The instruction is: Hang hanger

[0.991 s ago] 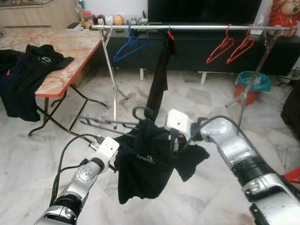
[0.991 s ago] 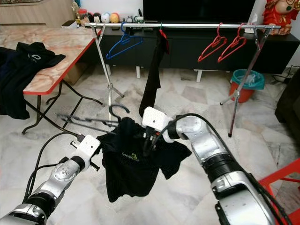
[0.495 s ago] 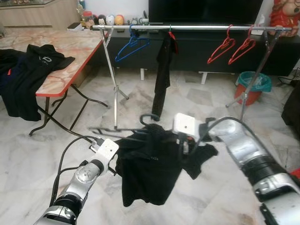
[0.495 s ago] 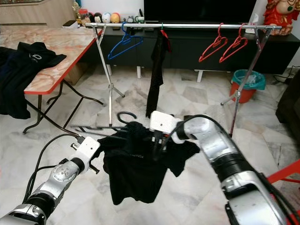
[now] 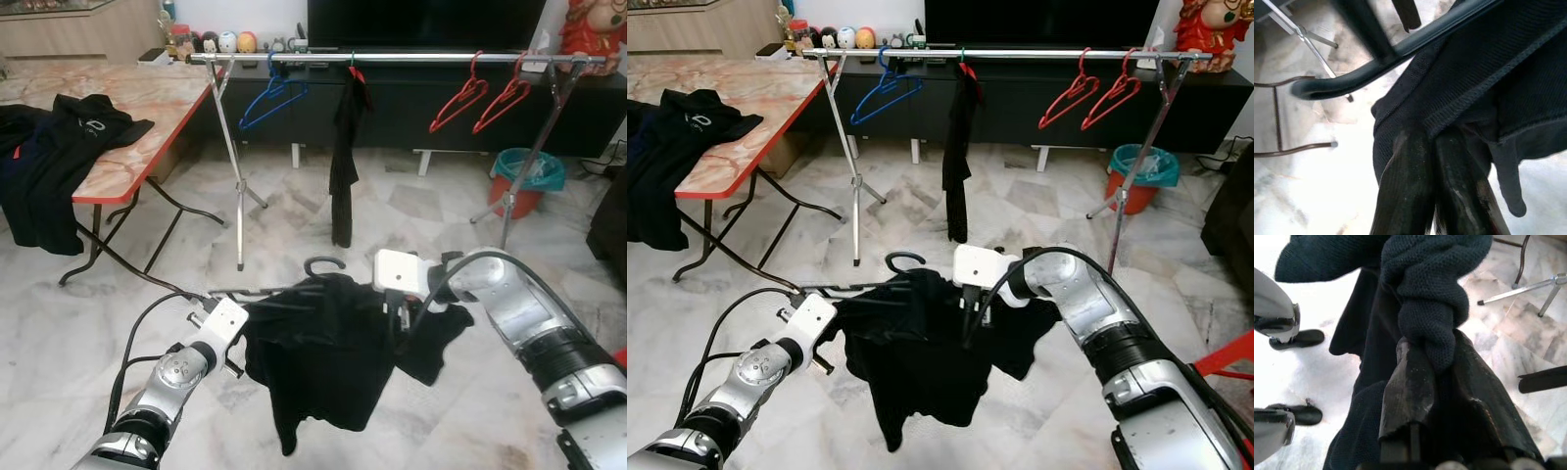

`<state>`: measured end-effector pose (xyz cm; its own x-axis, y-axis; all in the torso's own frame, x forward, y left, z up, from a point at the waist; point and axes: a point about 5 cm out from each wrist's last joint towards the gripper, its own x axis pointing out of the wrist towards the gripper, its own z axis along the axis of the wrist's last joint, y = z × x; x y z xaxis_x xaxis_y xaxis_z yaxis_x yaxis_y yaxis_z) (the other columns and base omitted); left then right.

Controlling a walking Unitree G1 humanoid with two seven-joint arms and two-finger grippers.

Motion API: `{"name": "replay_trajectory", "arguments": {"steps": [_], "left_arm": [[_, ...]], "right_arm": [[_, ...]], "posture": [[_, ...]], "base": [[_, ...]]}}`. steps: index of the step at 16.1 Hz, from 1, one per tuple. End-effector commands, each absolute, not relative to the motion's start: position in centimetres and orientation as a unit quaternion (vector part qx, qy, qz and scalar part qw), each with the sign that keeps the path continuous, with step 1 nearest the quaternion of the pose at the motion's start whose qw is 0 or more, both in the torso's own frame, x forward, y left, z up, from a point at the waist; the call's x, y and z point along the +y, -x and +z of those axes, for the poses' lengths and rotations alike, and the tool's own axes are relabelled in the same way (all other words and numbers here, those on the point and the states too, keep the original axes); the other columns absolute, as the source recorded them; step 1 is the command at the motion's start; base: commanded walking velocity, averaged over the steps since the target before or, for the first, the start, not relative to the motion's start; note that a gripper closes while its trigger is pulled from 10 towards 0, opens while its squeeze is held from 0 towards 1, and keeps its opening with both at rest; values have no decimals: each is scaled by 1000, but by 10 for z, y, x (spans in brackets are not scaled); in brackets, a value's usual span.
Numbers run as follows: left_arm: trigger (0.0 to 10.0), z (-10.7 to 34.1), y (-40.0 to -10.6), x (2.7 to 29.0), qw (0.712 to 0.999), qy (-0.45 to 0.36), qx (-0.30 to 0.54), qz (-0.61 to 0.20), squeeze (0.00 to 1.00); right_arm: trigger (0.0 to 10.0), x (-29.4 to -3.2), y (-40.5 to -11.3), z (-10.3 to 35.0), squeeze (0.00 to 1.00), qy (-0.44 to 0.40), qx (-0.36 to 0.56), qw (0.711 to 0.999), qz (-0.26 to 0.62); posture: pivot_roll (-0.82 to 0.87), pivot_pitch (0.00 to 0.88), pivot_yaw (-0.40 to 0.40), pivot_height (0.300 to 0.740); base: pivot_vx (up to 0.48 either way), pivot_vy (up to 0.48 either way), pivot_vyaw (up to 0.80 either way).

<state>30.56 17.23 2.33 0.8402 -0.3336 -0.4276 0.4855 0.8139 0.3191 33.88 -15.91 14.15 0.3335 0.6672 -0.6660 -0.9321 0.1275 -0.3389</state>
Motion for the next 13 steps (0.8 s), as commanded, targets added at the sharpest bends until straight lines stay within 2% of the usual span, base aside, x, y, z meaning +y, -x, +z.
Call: {"name": "replay_trajectory", "arguments": {"steps": [1, 7, 12, 13], "left_arm": [[10000, 16, -300, 188, 936, -201, 211, -199, 0], [10000, 11, -296, 193, 930, -211, 230, -197, 0], [10000, 8, -294, 196, 927, -215, 244, -188, 0], [10000, 7, -294, 200, 925, -224, 250, -177, 0]], "right_arm": [[0, -168, -339, 146, 0, 380, 183, 725, 544], [0, -182, -340, 144, 0, 420, 208, 712, 523], [0, -185, -341, 148, 0, 416, 199, 724, 513], [0, -193, -340, 147, 0, 435, 214, 712, 508]], "posture": [[-60, 0, 52, 719], [-57, 0, 54, 719], [-54, 0, 54, 719], [-54, 0, 54, 719]], "base": [[0, 0, 0], [0, 0, 0], [0, 0, 0], [0, 0, 0]]}}
